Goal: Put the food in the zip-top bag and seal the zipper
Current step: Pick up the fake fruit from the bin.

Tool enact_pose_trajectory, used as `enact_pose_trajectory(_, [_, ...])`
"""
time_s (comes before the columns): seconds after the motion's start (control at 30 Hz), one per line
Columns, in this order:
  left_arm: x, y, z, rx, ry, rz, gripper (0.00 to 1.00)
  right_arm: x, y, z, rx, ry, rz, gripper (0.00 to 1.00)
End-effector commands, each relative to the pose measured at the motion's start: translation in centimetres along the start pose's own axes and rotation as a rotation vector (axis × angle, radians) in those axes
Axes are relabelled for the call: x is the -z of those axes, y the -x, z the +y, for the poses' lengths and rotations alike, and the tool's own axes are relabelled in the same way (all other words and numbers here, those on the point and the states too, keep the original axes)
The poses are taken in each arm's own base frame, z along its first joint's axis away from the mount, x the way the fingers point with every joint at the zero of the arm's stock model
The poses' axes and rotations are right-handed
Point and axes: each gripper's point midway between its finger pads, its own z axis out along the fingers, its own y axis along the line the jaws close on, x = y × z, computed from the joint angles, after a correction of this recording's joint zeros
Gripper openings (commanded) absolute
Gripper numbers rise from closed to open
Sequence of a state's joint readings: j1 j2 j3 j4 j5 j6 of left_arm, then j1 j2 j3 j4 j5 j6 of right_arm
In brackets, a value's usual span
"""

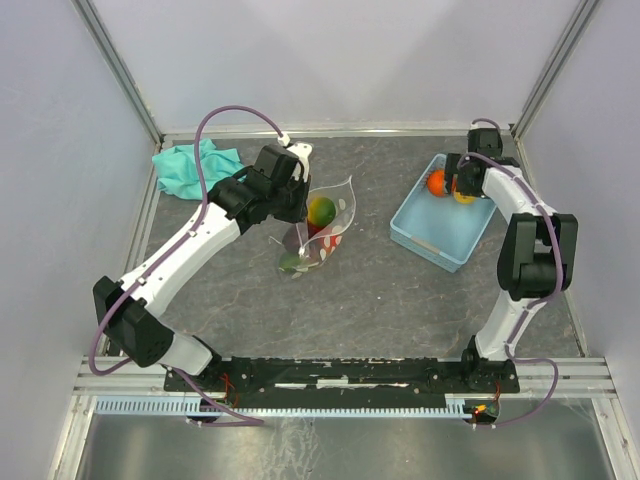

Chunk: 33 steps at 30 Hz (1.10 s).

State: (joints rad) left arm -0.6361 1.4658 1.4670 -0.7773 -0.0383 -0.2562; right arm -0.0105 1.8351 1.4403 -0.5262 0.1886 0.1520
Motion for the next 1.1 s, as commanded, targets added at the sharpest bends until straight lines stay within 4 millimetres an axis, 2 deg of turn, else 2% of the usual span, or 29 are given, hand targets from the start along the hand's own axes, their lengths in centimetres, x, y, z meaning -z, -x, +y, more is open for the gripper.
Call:
enact_pose_trajectory(0.0, [0.6, 2.1, 0.3, -0.022, 0.02, -0.057, 0.03, -1.6, 4.0, -1.4, -0.094, -0.015, -0.104, 0.96])
enact_pose_trajectory(0.1, [0.4, 2.0, 0.4, -0.025, 0.028, -0.052, 0.03, -3.6, 4.1, -1.9, -0.15, -0.026, -0.101, 0.94])
enact_pose_trajectory(0.3, [0.0, 1.9, 0.8, -0.031, 0.047, -0.039, 0.03, -5.9, 4.5, -2.5, -0.236, -0.053, -0.129, 0.9])
enact_pose_trajectory(0.5, [-0.1, 1.7, 1.0, -0.031, 0.058, -0.033, 0.03, -8.1, 3.9, -2.8, -0.245, -0.048, -0.105, 0.88])
enact_pose_trajectory(0.63, [-0.2, 1.6, 1.0, -0.028, 0.057, -0.027, 0.03, -8.9, 3.3, -2.8, -0.224, -0.039, -0.087, 0.84])
enact_pose_trajectory(0.77, [-0.2, 1.7, 0.9, -0.026, 0.055, -0.027, 0.03, -8.5, 3.0, -2.9, -0.205, -0.036, -0.085, 0.77])
enact_pose_trajectory(0.9, [-0.1, 1.7, 1.0, -0.026, 0.056, -0.031, 0.03, -7.0, 3.4, -3.1, -0.193, -0.028, -0.107, 0.67])
enact_pose_trajectory(1.07, [0.1, 1.7, 1.0, -0.033, 0.059, -0.035, 0.03, -5.3, 3.3, -3.1, -0.185, -0.013, -0.11, 0.6])
